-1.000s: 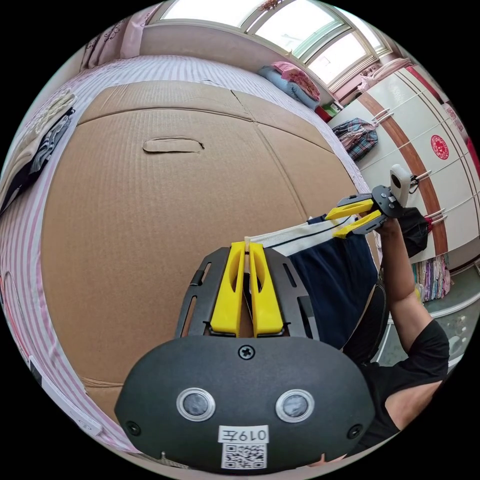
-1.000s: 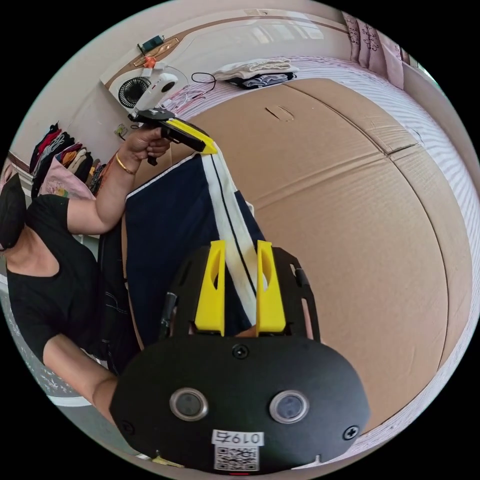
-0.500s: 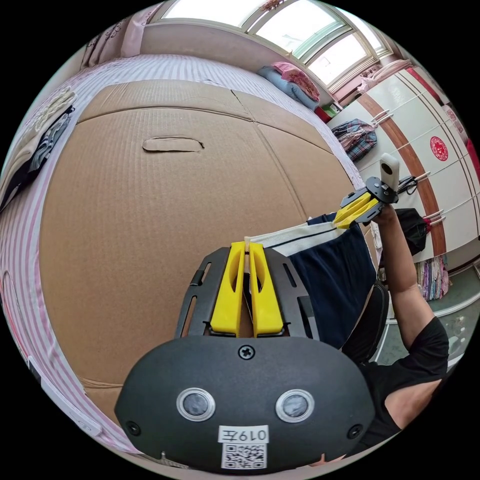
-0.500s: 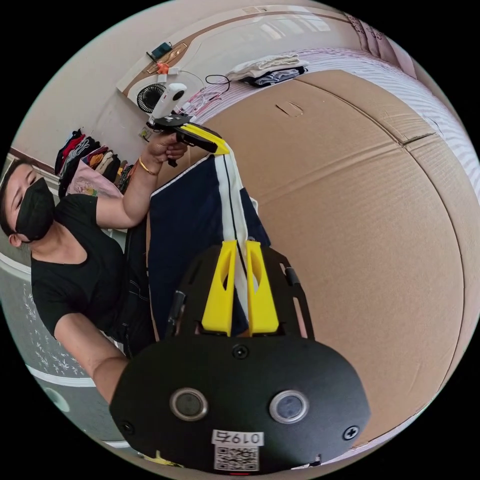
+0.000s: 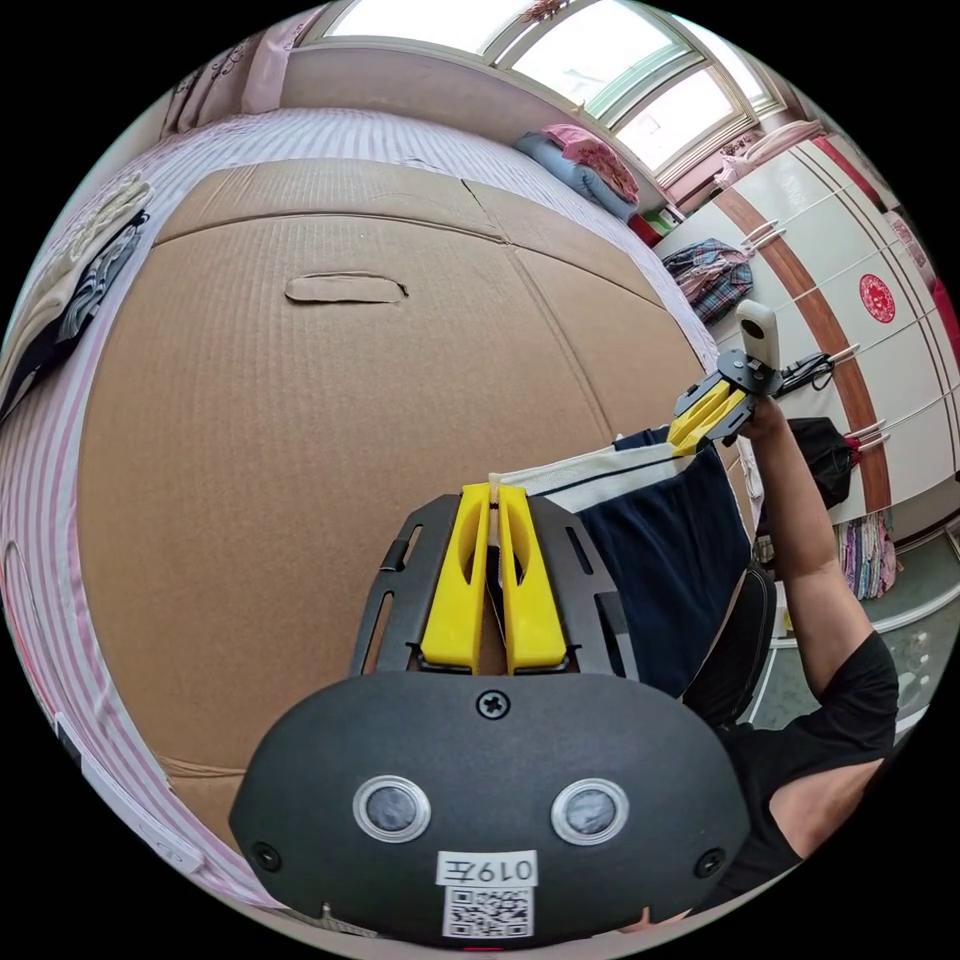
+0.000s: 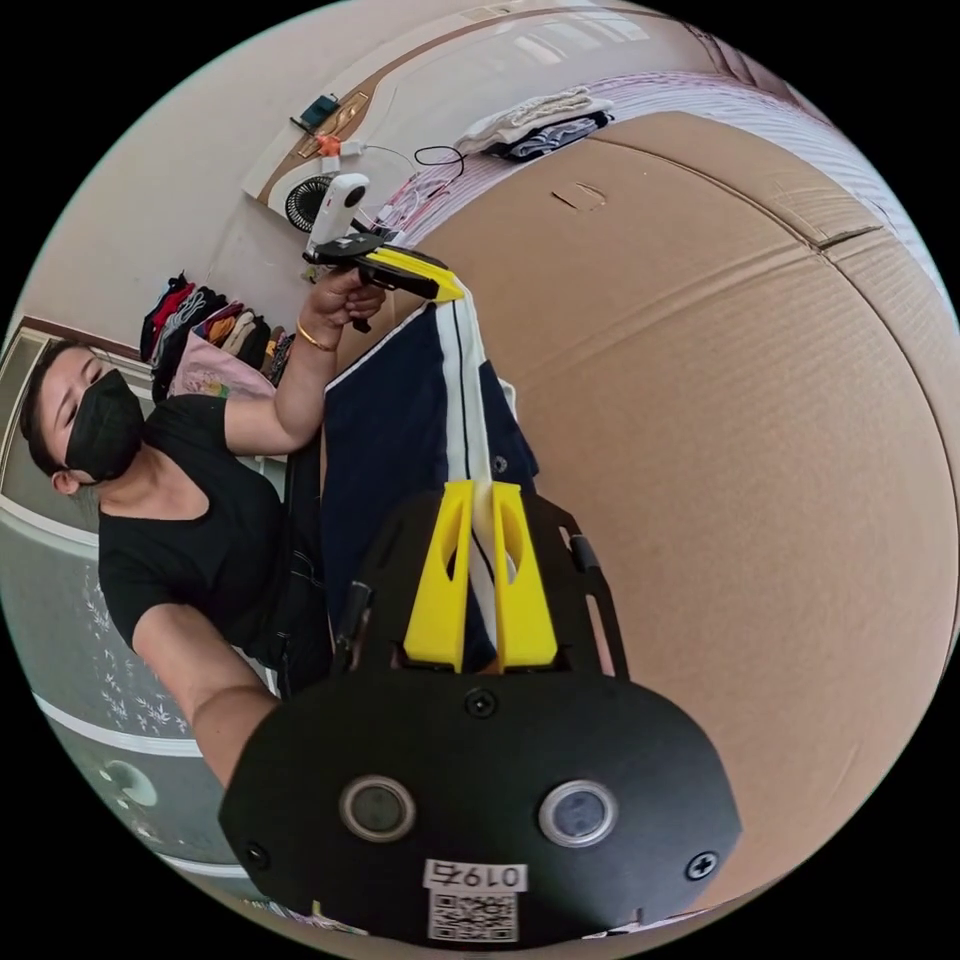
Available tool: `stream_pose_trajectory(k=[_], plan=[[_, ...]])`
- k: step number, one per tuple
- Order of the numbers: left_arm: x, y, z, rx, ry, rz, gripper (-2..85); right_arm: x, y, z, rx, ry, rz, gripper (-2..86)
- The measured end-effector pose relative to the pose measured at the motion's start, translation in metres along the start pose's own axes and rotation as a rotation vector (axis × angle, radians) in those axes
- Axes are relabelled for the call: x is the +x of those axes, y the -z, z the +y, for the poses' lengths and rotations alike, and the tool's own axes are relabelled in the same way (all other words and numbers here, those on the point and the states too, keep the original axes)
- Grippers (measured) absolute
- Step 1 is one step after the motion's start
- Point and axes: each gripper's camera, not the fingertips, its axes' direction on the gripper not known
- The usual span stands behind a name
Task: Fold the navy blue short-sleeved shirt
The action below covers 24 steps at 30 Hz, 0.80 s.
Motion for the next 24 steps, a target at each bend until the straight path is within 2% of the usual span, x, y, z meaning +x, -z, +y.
stream_pose_trajectory(k=[11, 24], plan=[[0.012, -0.006, -0.002, -0.004, -0.008, -0.015, 1.1, -0.069, -0.031, -0.007, 0.045, 0.003, 0.271, -0.8], [0.032, -0.022, -0.003, 0.0, -0.003, 0.002, 0.9, -0.122, -0.09, -0.008, 0.098, -0.025, 0.399, -0.8]])
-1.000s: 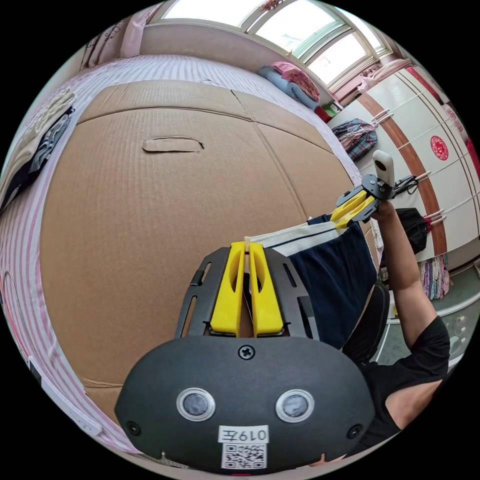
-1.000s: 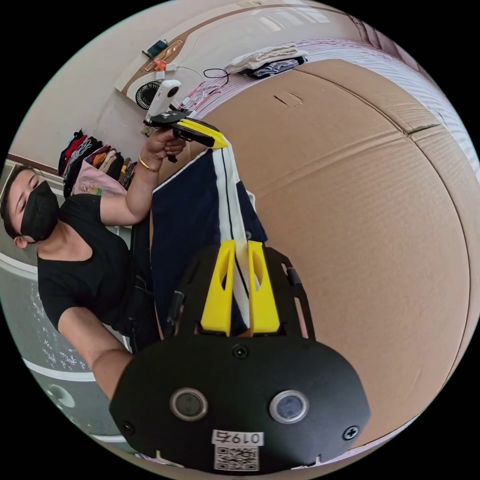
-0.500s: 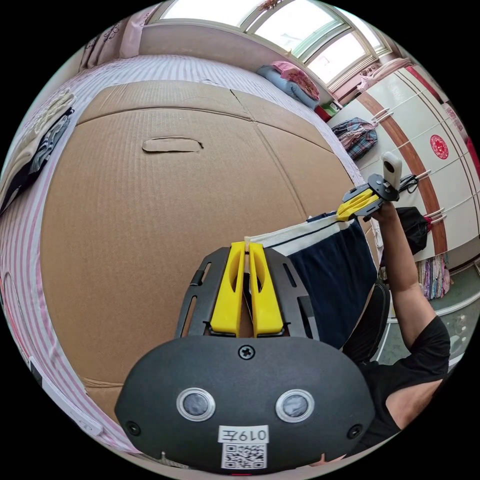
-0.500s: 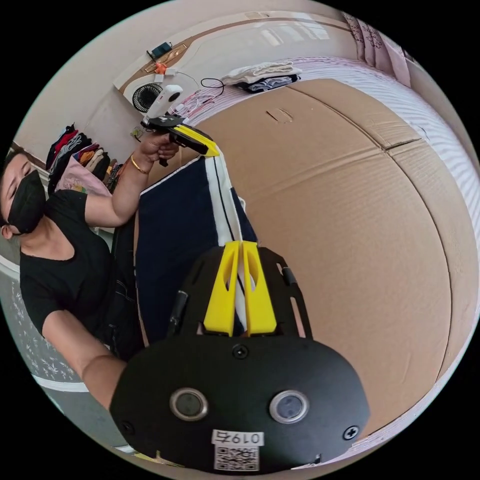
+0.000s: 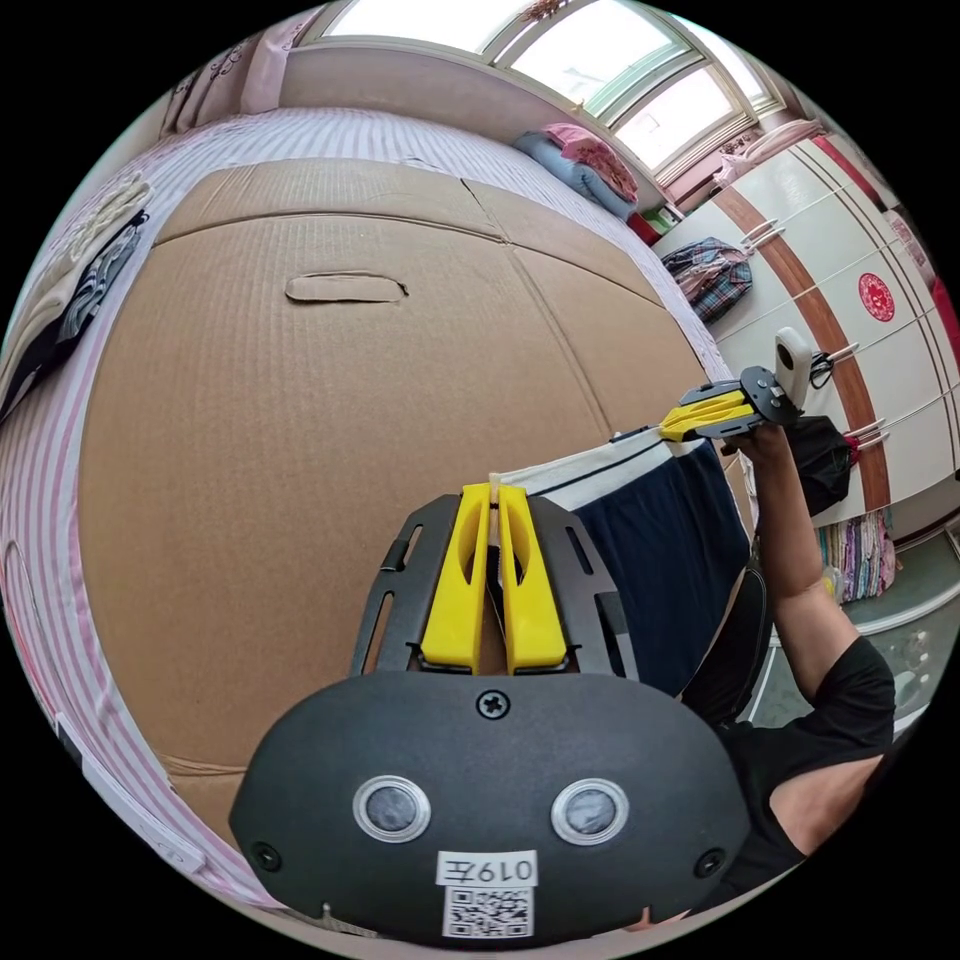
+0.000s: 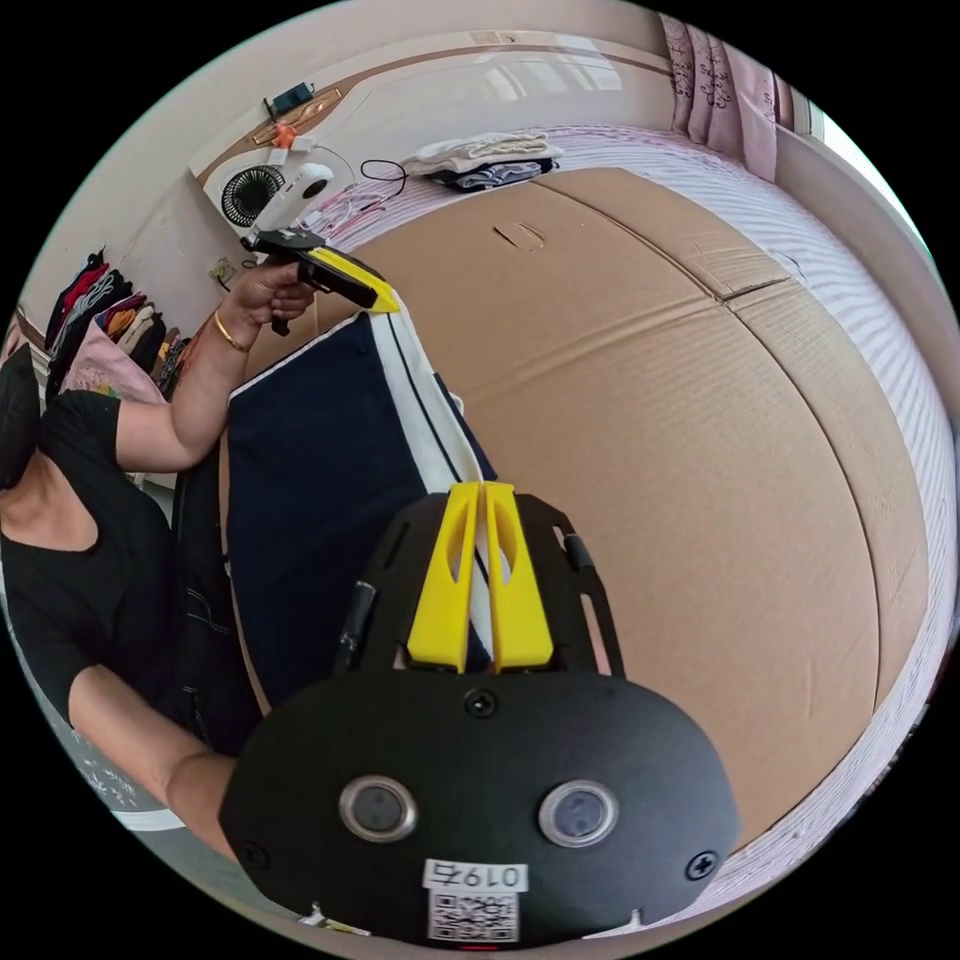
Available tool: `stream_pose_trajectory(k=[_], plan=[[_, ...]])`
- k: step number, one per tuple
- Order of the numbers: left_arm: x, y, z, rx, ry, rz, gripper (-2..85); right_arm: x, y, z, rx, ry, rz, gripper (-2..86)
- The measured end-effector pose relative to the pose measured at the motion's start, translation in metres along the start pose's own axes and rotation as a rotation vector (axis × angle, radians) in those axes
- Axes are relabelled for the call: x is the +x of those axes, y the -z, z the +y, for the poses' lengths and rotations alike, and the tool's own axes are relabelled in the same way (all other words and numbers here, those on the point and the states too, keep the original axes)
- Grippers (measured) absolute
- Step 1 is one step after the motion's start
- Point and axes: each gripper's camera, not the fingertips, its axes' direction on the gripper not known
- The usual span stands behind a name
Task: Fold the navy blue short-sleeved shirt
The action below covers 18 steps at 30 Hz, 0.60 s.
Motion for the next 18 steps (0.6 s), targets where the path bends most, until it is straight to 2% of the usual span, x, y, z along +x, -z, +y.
stream_pose_trajectory(k=[14, 18], plan=[[0.042, -0.035, 0.0, 0.012, -0.022, -0.005, 1.3, -0.024, -0.055, 0.022, 0.056, -0.094, -0.078, -0.2], [0.073, -0.045, 0.0, -0.023, -0.06, -0.091, 1.6, -0.037, -0.065, 0.022, 0.049, -0.102, -0.069, 0.0]])
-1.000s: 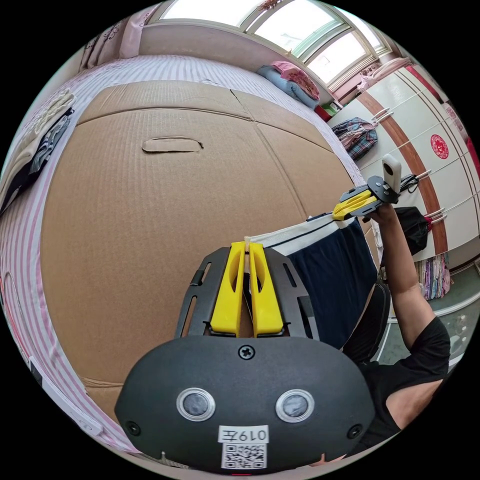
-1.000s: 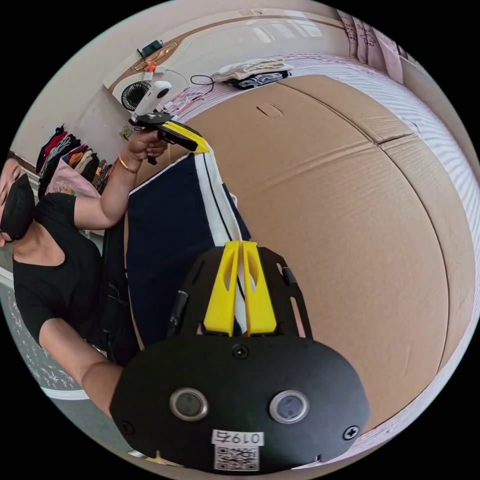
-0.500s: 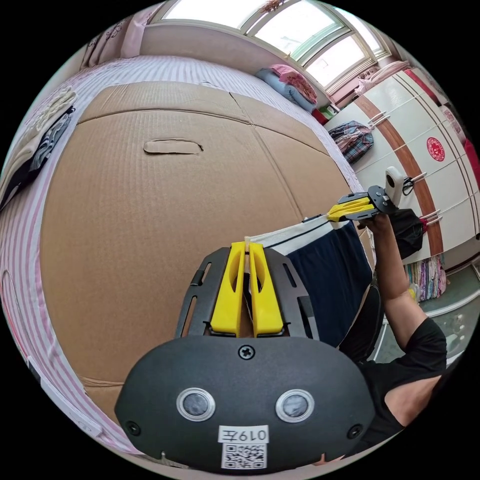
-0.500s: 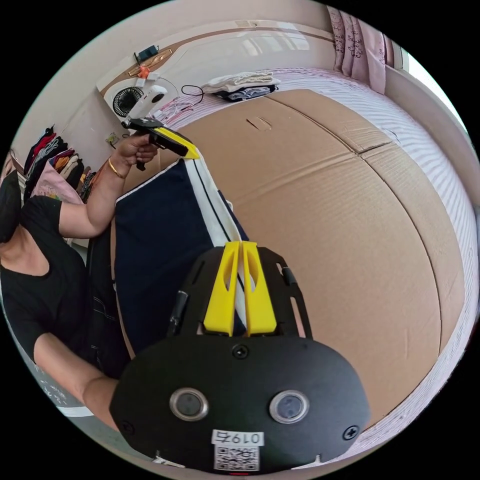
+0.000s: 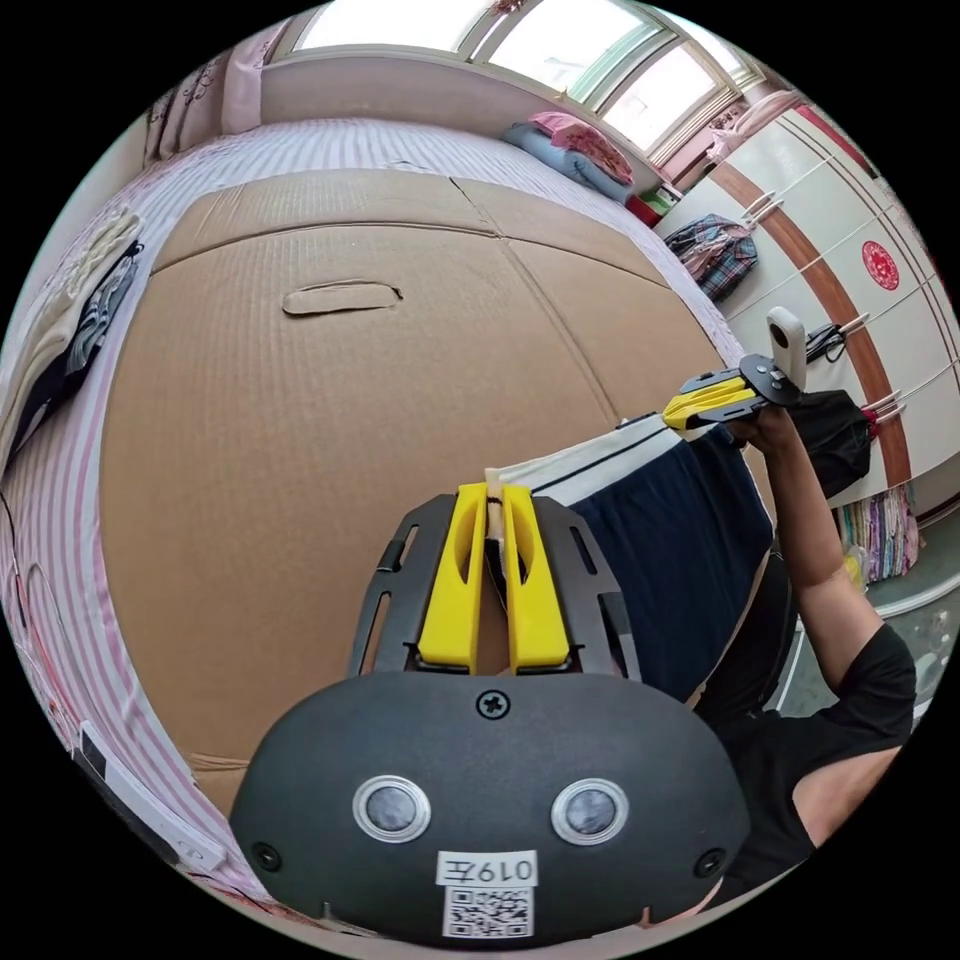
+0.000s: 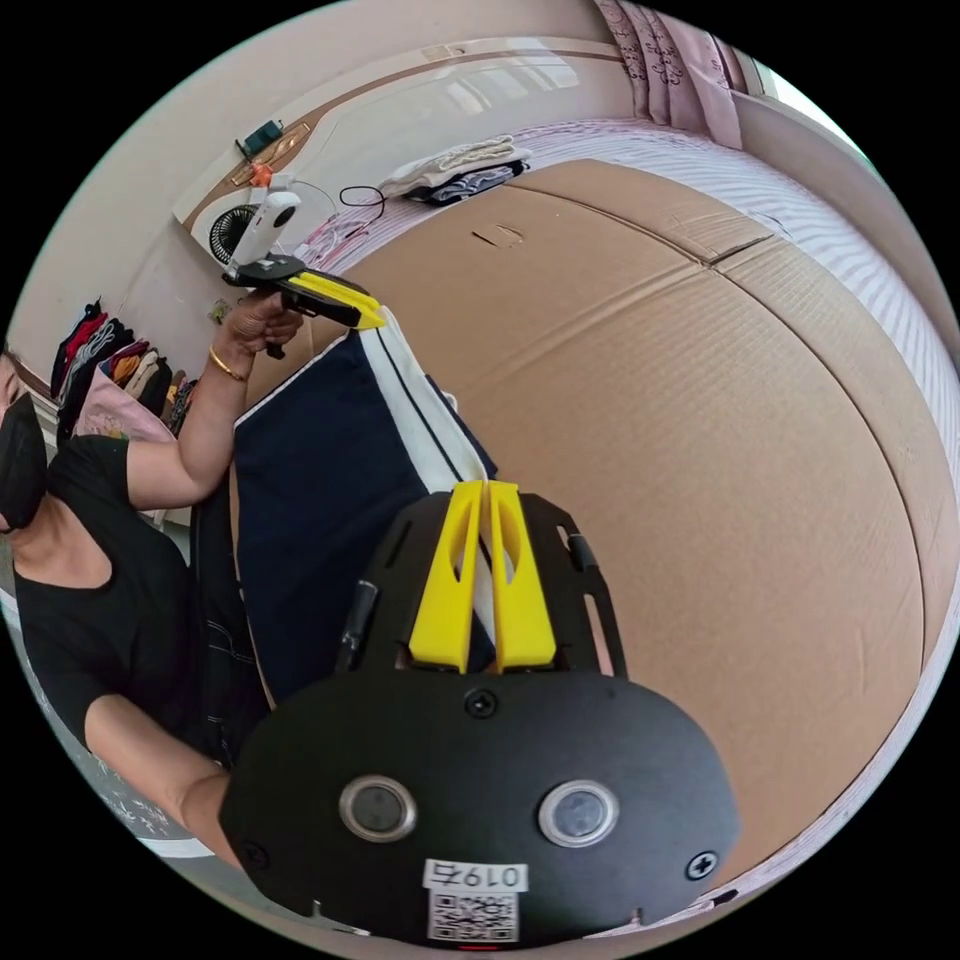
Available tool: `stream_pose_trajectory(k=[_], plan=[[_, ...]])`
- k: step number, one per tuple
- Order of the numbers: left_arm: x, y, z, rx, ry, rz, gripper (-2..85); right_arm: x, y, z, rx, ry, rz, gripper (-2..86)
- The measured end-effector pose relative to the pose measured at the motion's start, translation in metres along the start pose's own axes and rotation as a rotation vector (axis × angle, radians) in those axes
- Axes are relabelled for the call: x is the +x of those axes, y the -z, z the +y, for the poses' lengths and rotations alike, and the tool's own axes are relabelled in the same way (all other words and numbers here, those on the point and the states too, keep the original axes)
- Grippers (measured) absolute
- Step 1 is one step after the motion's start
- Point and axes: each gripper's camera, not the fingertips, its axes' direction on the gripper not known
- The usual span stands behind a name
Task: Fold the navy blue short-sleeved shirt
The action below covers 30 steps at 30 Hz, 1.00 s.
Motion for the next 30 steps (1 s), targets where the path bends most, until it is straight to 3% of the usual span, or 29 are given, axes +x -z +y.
stream_pose_trajectory(k=[7, 9, 14, 18, 22, 25, 30], plan=[[0.028, -0.002, 0.008, -0.003, 0.042, -0.058, 2.3, -0.03, -0.022, -0.002, -0.037, 0.001, 0.031, 0.2], [0.054, 0.015, 0.013, 0.083, 0.016, -0.082, 2.2, -0.034, -0.027, -0.002, -0.043, -0.018, 0.023, 0.2], [0.165, 0.017, 0.006, 0.237, -0.257, 0.145, 2.4, -0.061, -0.043, -0.002, -0.068, -0.03, 0.056, 0.2], [0.252, -0.047, -0.017, 0.06, -0.386, 0.128, 3.9, -0.082, -0.052, 0.0, -0.081, -0.033, 0.081, 0.2], [0.289, -0.085, -0.046, 0.028, -0.388, 0.028, 5.3, -0.106, -0.061, 0.0, -0.105, 0.006, 0.094, 0.3], [0.326, -0.114, -0.077, -0.017, -0.476, 0.032, 5.2, -0.125, -0.065, 0.006, -0.106, 0.042, 0.107, 0.3], [0.388, -0.184, -0.101, -0.165, -0.609, -0.115, 6.2, -0.154, -0.068, 0.016, -0.1, 0.078, 0.12, 0.4]])
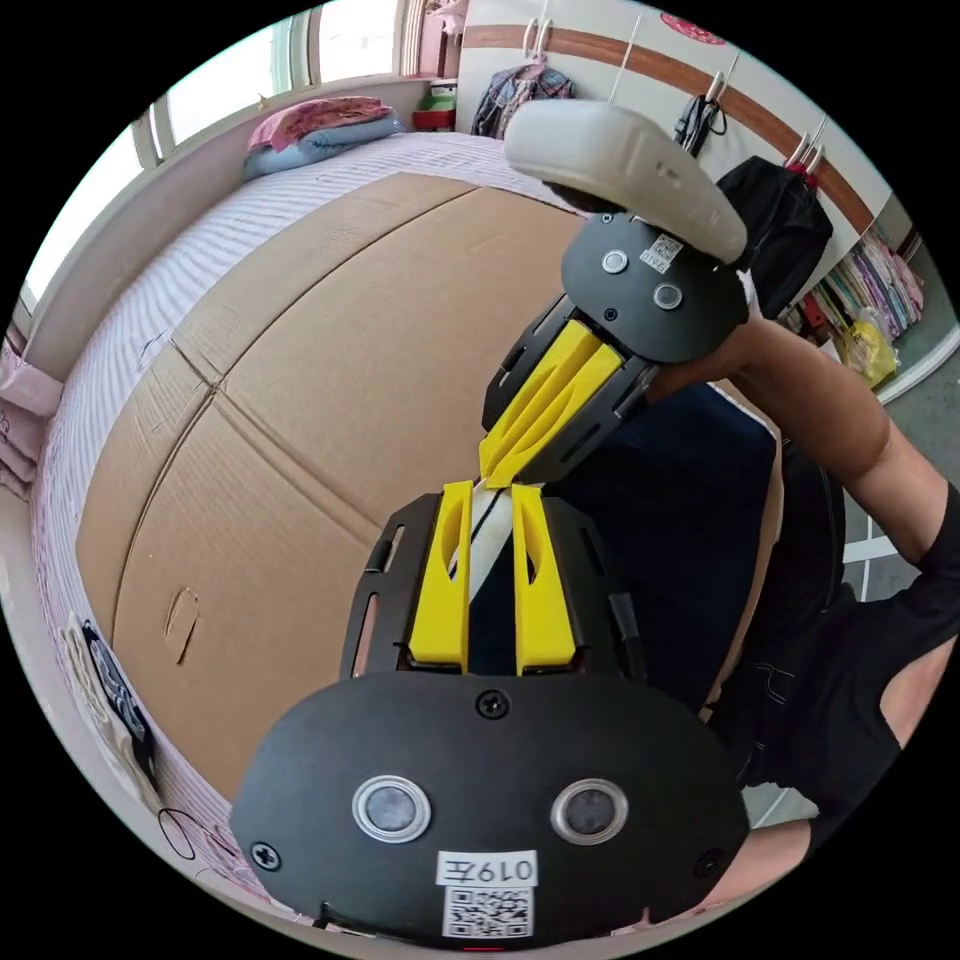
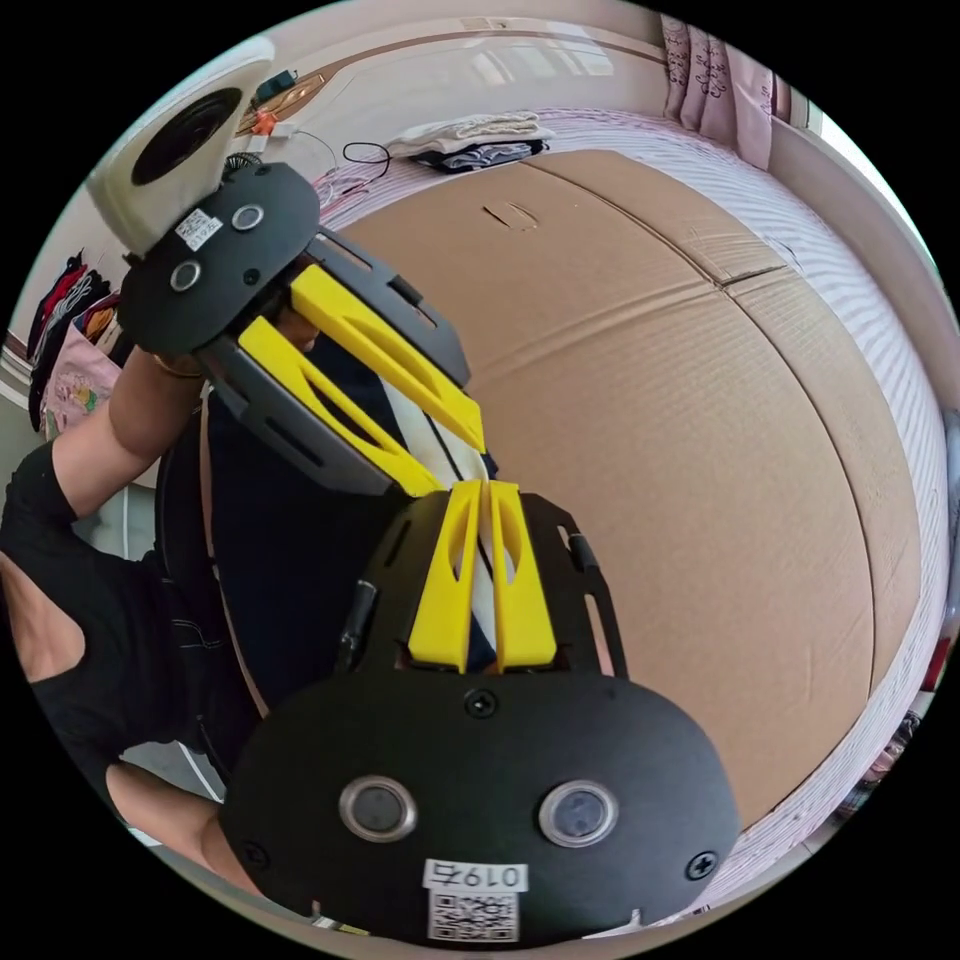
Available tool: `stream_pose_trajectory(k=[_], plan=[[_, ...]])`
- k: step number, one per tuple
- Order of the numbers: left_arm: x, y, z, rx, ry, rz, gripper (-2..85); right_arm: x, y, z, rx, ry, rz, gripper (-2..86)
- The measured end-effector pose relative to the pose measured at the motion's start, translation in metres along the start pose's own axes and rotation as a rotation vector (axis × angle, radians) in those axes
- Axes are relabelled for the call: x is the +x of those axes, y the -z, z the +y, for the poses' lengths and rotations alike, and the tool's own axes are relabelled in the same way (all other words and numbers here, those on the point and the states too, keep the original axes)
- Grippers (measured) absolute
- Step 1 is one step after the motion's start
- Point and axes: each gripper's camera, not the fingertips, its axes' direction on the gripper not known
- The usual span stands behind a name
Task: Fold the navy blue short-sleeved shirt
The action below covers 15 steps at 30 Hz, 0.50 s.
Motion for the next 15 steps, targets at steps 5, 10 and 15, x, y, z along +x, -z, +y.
stream_pose_trajectory(k=[5, 10, 15], plan=[[0.032, -0.033, -0.02, -0.019, -0.036, -0.093, 6.4, -0.035, 0.004, 0.01, 0.011, 0.045, 0.007, 0.5], [0.052, -0.053, -0.037, -0.004, -0.086, -0.111, 4.0, -0.063, 0.012, 0.02, 0.039, 0.054, 0.002, 0.2], [0.073, -0.074, -0.054, 0.001, -0.108, -0.093, 1.4, -0.095, 0.04, 0.045, 0.091, 0.004, 0.11, -0.2]])
